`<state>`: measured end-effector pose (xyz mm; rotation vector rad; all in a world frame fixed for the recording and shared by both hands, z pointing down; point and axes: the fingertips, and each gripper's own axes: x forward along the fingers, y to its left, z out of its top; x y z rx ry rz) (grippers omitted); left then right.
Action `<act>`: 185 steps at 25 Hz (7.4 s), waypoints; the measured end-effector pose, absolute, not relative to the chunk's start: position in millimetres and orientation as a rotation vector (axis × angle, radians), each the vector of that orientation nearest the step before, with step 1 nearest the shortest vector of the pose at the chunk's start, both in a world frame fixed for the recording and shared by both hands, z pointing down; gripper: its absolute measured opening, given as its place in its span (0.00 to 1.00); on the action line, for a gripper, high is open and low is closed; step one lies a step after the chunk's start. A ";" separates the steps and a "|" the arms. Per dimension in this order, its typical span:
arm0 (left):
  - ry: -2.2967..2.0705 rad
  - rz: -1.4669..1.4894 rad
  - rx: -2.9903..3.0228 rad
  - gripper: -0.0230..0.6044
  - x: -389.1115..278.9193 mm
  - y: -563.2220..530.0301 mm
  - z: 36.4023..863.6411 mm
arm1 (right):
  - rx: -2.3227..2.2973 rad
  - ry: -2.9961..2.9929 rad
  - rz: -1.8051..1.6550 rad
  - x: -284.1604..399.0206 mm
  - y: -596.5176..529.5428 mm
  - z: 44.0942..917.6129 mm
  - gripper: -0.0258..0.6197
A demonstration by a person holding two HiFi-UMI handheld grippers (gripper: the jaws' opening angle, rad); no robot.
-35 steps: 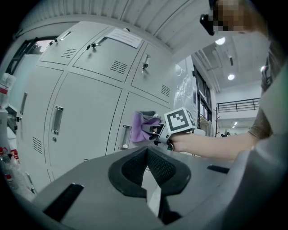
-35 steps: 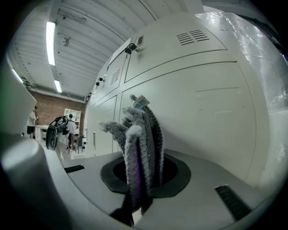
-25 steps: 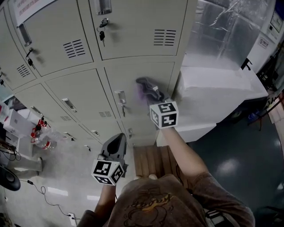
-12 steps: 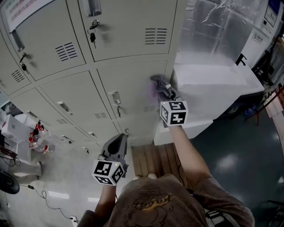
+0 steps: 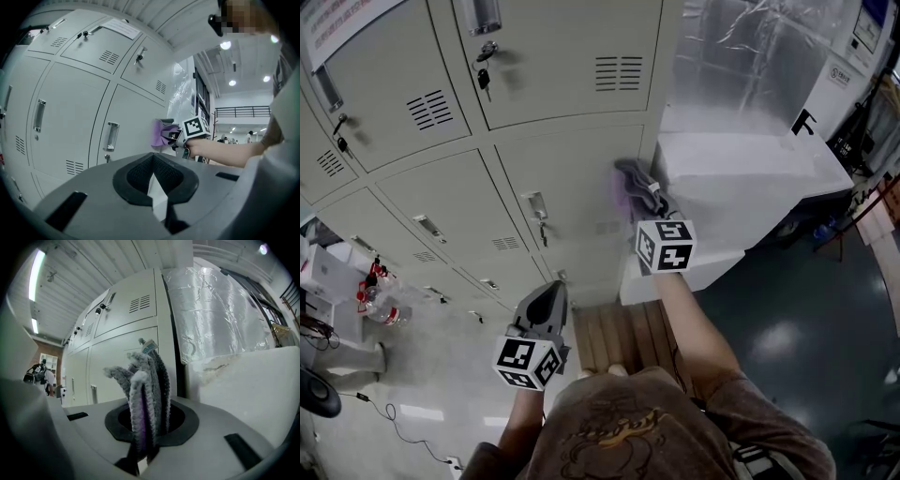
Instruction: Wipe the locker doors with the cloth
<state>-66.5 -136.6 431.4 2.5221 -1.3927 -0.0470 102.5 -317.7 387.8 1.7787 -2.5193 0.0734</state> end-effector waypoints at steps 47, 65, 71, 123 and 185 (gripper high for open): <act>-1.671 -0.061 2.319 0.04 -147.4 -137.7 443.6 | 1.210 -2.719 0.067 -96.3 -311.7 483.8 0.12; -1.556 -0.049 2.399 0.04 -116.9 -152.4 442.6 | 1.401 -2.622 0.074 -15.6 -324.1 484.6 0.12; -1.516 -0.046 2.418 0.04 -107.2 -155.4 444.3 | 1.487 -2.586 0.083 18.7 -326.4 482.4 0.12; -1.641 -0.032 2.255 0.04 -153.6 -138.4 463.4 | 1.176 -2.697 0.278 -78.8 -260.5 553.1 0.12; -1.462 0.020 2.361 0.04 -122.6 -161.4 470.7 | 1.646 -2.382 0.266 45.0 -323.2 576.8 0.12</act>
